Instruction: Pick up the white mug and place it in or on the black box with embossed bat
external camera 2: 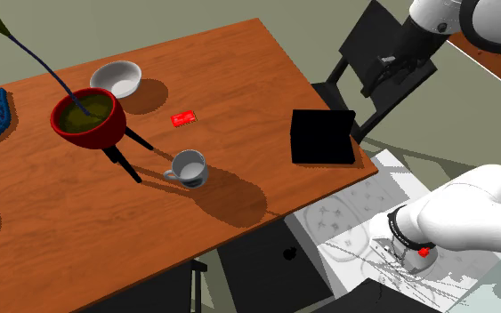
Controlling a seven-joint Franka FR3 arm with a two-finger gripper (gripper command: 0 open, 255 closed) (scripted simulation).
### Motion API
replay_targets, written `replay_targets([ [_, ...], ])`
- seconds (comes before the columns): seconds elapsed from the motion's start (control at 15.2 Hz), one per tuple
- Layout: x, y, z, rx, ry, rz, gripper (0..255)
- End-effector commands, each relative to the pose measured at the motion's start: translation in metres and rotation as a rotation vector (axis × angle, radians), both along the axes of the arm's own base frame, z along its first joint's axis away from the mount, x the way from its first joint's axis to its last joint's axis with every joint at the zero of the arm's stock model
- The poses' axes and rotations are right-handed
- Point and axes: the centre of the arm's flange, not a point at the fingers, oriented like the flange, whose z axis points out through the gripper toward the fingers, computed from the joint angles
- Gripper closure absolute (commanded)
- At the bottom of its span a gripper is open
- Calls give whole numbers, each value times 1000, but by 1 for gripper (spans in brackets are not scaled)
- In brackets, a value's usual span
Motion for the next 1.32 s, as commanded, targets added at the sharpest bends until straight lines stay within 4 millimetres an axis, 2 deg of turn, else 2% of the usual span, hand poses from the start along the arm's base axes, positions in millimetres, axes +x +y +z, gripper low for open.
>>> replay_targets([
  [0.0, 0, 0, 0, 0, 0, 0, 0],
  [1.25, 98, 202, -110, 27, 52, -21, 0],
])
